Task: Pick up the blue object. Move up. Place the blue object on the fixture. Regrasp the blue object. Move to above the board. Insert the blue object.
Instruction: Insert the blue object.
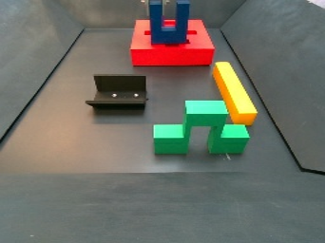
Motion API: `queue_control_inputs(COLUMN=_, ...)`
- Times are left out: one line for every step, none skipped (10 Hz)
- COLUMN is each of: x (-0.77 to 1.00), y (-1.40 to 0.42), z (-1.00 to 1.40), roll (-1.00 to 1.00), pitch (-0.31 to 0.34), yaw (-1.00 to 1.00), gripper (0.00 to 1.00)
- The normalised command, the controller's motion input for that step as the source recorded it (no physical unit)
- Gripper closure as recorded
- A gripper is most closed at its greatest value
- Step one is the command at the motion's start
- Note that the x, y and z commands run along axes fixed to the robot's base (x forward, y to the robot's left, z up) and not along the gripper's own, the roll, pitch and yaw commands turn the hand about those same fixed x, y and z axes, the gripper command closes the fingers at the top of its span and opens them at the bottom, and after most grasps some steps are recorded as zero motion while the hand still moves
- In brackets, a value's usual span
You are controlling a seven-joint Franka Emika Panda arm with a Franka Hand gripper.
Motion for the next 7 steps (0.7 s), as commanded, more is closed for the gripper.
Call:
queue_control_inputs(x=0.00, y=-0.13, z=-0.16, roll=0.00, pitch=0.000, yaw=0.16, gripper=1.00)
queue_control_inputs(x=0.00, y=-0.06, z=-0.09, roll=0.00, pitch=0.000, yaw=0.00, gripper=1.00)
queue_control_inputs(x=0.00, y=0.00, z=-0.13, roll=0.01, pitch=0.016, yaw=-0.19, gripper=1.00)
queue_control_inputs(x=-0.04, y=0.12, z=-0.11, roll=0.00, pitch=0.050, yaw=-0.37, gripper=1.00)
queue_control_inputs(x=0.00, y=0.17, z=-0.03, roll=0.00, pitch=0.049, yaw=-0.39, gripper=1.00)
queue_control_inputs(x=0.00, y=0.11, z=-0.03, roll=0.00, pitch=0.039, yaw=-0.36, gripper=1.00)
queue_control_inputs(x=-0.01, y=0.00, z=-0.03, roll=-0.03, pitch=0.000, yaw=-0.01, gripper=1.00)
